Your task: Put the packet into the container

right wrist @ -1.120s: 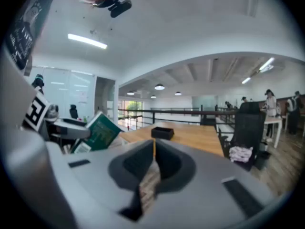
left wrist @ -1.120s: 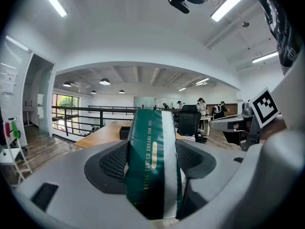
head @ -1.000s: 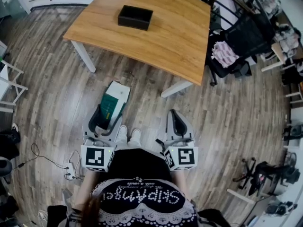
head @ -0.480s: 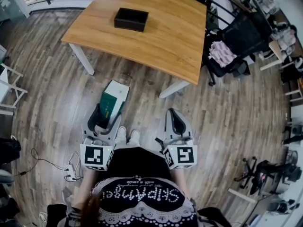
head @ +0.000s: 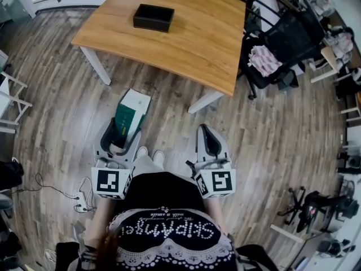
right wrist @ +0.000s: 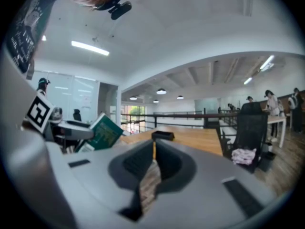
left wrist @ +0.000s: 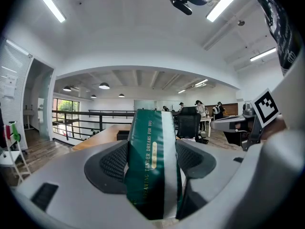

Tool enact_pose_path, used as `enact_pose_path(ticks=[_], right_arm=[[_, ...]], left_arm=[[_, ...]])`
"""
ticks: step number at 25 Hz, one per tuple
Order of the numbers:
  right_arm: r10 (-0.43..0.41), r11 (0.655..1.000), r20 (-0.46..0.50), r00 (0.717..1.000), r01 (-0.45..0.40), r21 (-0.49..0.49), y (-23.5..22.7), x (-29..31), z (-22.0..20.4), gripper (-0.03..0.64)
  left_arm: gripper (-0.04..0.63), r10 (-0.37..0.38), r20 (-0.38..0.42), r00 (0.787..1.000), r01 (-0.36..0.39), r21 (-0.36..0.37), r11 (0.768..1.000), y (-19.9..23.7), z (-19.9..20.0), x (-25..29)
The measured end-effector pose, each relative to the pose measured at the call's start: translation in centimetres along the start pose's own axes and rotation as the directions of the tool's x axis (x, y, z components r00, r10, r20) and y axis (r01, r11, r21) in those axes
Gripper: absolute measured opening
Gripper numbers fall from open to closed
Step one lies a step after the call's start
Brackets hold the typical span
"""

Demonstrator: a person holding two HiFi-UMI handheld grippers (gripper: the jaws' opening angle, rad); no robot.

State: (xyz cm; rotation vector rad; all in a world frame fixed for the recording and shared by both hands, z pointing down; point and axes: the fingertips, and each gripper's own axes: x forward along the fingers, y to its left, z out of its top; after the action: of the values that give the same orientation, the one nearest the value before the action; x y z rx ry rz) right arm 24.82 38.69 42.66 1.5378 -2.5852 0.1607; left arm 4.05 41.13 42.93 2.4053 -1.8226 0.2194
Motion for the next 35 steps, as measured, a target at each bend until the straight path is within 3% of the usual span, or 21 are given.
enact_pose_path(ticks=[20, 28, 35], right_arm=[[0.014, 1.0, -0.046, 0.999, -0.013, 0.027, -1.2, 1.4, -1.2, 0.037], [0.004, 0.999, -0.068, 0.998, -0.001, 0.039, -0.4, 6.8, -1.3, 0.038], [0.002, 0.999, -0.032, 0.999, -0.001, 0.036, 1.2, 13.8, 1.3, 0.038]], left_arm=[[0.342, 0.037, 0.01, 0.999, -0.036, -0.023, 0.999, 1.1, 0.2, 1.8], [0.342, 0.03, 0.0, 1.0, -0.03, -0.032, 0.999, 5.3, -0.2, 4.9], [0.342, 0.01, 0.012, 1.0, -0.009, -0.047, 0.999, 10.5, 1.8, 8.4]])
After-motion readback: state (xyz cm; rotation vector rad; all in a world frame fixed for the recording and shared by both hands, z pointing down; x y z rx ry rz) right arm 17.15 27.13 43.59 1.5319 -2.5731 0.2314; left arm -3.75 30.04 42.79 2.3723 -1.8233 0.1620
